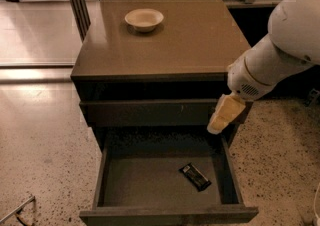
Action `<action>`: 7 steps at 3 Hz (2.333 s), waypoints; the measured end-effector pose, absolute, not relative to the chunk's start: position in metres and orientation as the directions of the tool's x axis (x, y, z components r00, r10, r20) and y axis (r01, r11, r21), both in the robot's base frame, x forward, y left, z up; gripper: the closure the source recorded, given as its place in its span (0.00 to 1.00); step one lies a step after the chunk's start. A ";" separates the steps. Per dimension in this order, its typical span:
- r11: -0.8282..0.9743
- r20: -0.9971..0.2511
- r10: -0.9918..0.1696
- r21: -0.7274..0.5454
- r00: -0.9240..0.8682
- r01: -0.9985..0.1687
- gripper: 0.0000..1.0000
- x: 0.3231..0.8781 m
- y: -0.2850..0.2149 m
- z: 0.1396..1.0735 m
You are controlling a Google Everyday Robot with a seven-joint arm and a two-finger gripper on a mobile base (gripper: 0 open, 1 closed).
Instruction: Pick rxbar chocolate from middle drawer and place on counter
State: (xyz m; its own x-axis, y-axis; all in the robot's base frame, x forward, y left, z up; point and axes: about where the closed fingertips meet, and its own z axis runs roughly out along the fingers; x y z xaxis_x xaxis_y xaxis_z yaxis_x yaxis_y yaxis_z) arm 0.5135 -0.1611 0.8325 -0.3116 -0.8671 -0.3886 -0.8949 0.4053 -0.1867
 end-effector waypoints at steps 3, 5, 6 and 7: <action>0.503 -0.380 -0.819 -0.114 -0.430 -0.857 0.00 0.504 -0.187 0.747; 0.558 -0.474 -0.711 0.069 -0.519 -0.827 0.00 0.481 -0.185 0.601; 0.552 -0.470 -0.705 0.107 -0.531 -0.827 0.00 0.477 -0.183 0.579; 0.550 -0.474 -0.702 0.113 -0.531 -0.828 0.00 0.476 -0.184 0.572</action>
Offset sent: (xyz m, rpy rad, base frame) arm -0.0024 -0.0255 -0.0556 -0.0156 0.0415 -0.0899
